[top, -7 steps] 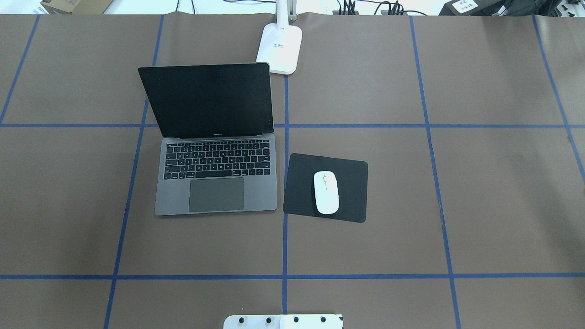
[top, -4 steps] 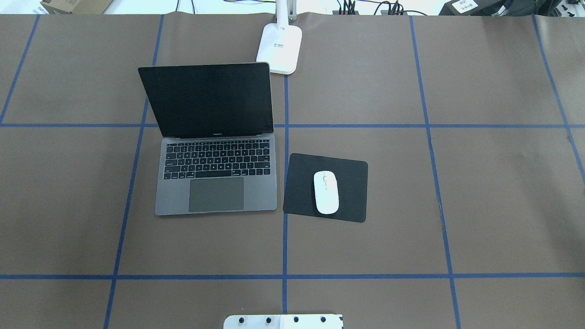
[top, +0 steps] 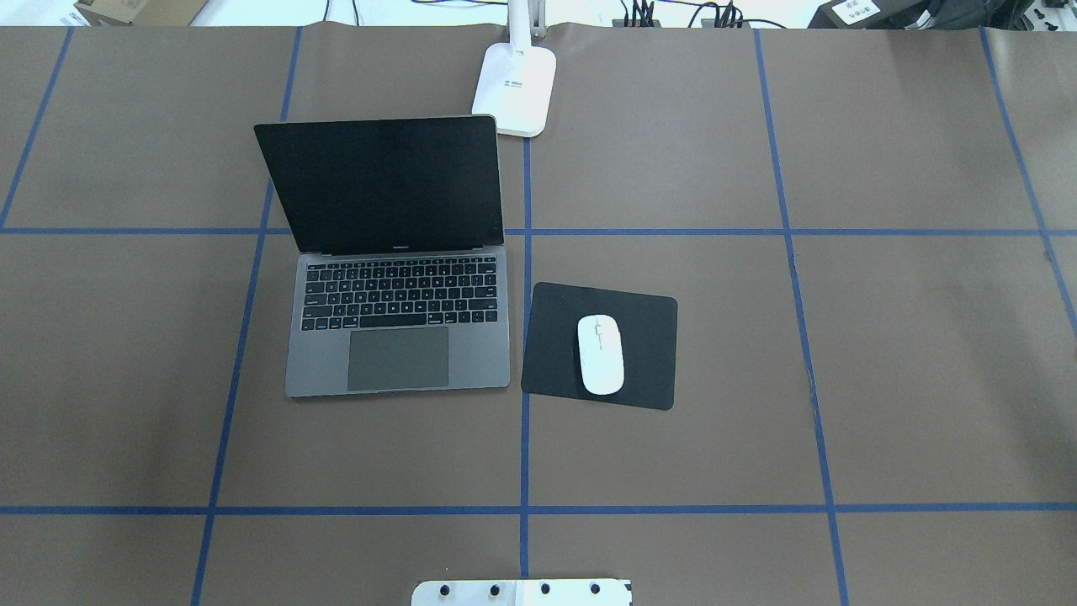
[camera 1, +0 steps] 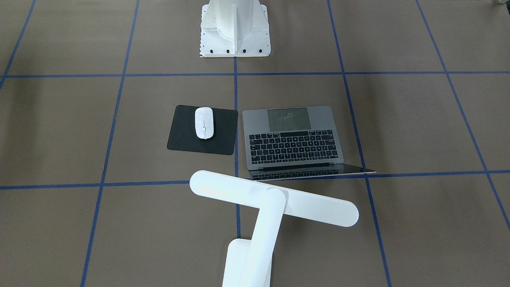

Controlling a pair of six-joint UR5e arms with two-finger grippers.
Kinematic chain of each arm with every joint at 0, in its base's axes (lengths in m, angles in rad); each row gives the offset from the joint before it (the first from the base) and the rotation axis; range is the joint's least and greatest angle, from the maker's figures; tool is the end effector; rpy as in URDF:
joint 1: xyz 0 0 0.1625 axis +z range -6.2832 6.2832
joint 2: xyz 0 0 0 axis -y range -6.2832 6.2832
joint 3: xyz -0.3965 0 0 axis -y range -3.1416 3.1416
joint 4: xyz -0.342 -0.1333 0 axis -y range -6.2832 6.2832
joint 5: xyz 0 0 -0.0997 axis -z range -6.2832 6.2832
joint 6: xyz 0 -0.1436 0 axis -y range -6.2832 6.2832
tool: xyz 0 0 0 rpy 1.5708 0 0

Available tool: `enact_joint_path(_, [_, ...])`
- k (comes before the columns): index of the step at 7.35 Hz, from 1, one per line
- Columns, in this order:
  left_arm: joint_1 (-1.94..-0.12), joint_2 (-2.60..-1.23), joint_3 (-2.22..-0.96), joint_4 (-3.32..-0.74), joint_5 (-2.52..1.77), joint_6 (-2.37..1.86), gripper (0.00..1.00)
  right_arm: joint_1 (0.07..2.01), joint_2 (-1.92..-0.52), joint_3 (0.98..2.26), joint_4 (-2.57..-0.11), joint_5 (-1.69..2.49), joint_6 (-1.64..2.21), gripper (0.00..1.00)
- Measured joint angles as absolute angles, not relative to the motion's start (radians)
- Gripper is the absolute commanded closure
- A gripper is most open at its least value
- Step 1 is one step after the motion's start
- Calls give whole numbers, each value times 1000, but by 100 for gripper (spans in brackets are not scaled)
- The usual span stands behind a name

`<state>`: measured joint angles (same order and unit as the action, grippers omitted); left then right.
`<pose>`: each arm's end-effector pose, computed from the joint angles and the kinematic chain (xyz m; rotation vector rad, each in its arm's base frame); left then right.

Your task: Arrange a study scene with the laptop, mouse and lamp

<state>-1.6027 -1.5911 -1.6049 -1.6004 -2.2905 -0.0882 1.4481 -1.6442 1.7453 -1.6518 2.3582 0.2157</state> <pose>-0.0532 -0.4565 0.6396 0.0601 0.7214 -0.0846 -0.0192 -0.4136 0.6227 -0.1138 -0.7796 0.0802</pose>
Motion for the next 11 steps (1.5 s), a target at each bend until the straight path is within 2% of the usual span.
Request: enact_joint_path(11, [-1588,-1590,-1606,-1606,-2295,-83,0,1525,-1650,1755,-1651,2374,208,0])
